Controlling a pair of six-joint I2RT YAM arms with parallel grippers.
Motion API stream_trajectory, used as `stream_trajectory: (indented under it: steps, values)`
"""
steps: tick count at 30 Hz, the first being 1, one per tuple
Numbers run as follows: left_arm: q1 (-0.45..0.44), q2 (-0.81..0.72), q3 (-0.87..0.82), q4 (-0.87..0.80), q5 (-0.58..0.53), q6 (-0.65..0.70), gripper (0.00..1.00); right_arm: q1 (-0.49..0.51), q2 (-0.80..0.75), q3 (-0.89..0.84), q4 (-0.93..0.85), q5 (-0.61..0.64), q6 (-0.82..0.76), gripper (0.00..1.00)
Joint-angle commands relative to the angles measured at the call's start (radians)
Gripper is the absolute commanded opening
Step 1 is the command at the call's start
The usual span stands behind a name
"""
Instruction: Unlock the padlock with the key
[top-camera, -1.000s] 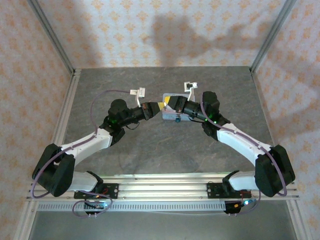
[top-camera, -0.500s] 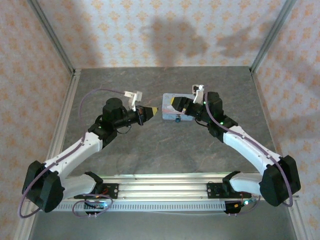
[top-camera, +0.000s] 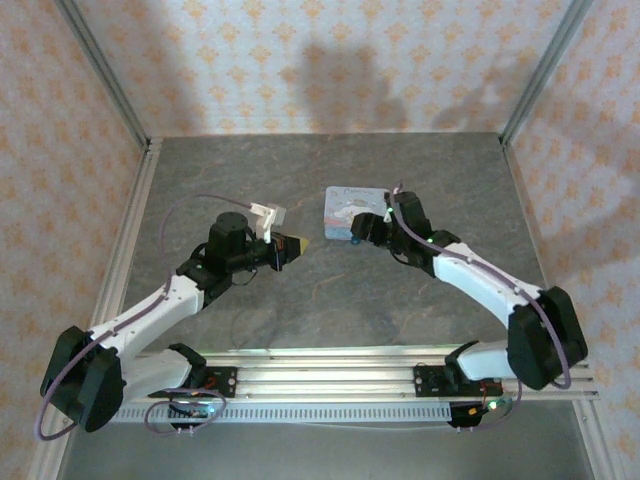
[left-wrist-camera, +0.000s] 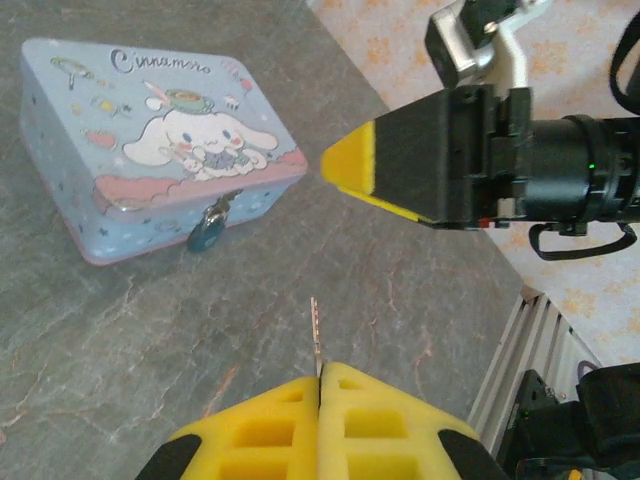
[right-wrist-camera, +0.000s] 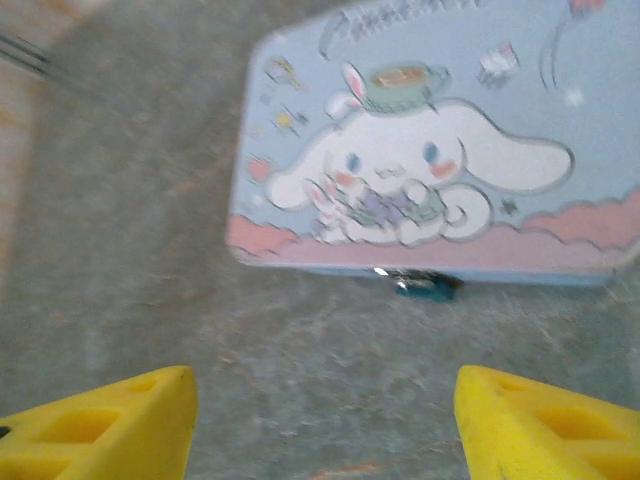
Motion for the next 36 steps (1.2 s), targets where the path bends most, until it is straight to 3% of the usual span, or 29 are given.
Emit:
stream_trajectory:
  steps: [1, 6, 11, 26, 36]
  values:
    - [0.006, -0.028, -0.036, 0.079, -0.013, 0.014, 0.00, 0.047, 0.073, 0.043, -0.057, 0.091, -0.032, 0.69]
    - [0.006, -0.019, -0.086, 0.117, -0.029, -0.009, 0.00, 0.094, 0.213, 0.128, -0.096, 0.188, -0.051, 0.67]
    - [0.006, -0.027, -0.135, 0.149, -0.046, -0.026, 0.00, 0.094, 0.316, 0.201, -0.125, 0.258, -0.060, 0.53]
    - [0.006, 0.001, -0.168, 0.197, -0.040, -0.029, 0.00, 0.095, 0.509, 0.301, -0.123, 0.377, -0.105, 0.48]
    - [0.006, -0.030, -0.187, 0.190, -0.048, -0.026, 0.00, 0.098, 0.540, 0.275, -0.007, 0.393, -0.113, 0.45]
